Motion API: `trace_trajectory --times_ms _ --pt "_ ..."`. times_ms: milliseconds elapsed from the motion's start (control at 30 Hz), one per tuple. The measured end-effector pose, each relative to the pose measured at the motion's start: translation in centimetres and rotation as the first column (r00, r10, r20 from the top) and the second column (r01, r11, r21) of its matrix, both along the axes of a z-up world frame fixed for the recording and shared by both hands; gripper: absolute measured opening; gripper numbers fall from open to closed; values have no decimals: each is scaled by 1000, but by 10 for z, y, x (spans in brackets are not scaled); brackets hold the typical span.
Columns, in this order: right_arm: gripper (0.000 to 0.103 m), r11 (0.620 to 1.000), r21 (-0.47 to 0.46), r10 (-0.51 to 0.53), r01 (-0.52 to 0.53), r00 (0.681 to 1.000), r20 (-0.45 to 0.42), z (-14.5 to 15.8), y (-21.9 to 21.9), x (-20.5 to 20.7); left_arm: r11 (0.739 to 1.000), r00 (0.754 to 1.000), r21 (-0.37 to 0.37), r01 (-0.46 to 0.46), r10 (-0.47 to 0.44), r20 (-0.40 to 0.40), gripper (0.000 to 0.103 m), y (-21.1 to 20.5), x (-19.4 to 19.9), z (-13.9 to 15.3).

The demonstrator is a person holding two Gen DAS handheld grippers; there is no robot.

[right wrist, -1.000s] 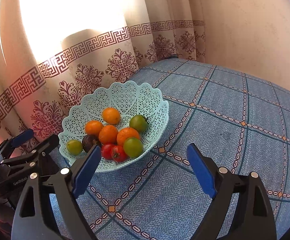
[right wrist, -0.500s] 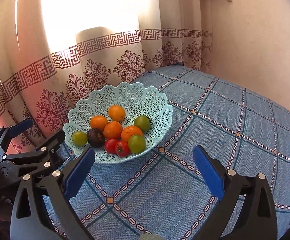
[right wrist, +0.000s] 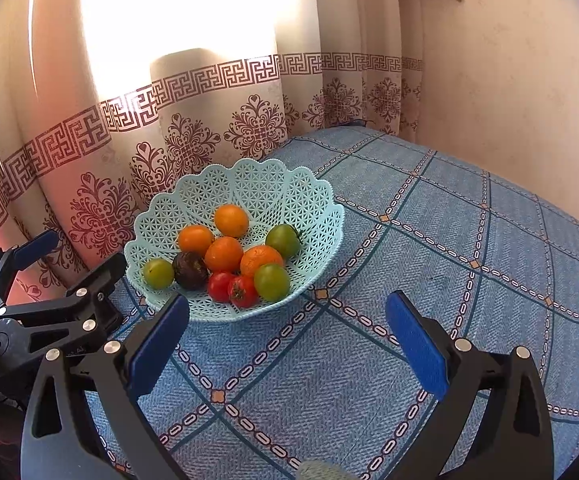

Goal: Organize fruits

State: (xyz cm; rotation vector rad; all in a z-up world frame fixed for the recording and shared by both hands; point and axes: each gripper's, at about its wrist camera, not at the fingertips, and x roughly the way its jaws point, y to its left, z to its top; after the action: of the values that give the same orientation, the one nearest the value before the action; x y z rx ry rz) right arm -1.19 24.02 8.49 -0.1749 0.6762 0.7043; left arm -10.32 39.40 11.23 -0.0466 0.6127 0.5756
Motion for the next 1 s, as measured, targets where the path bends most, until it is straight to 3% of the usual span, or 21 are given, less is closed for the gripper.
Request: trace_trajectory --times_ms 200,1000 --pt "98 999 -43 -13 14 1000 21 -5 7 -3 1000 1000 1 -2 2 -4 99 2 -1 -1" --pt "98 999 -49 -15 16 1000 21 -7 10 -4 1000 1000 5 20 -20 -20 99 4 3 -7"
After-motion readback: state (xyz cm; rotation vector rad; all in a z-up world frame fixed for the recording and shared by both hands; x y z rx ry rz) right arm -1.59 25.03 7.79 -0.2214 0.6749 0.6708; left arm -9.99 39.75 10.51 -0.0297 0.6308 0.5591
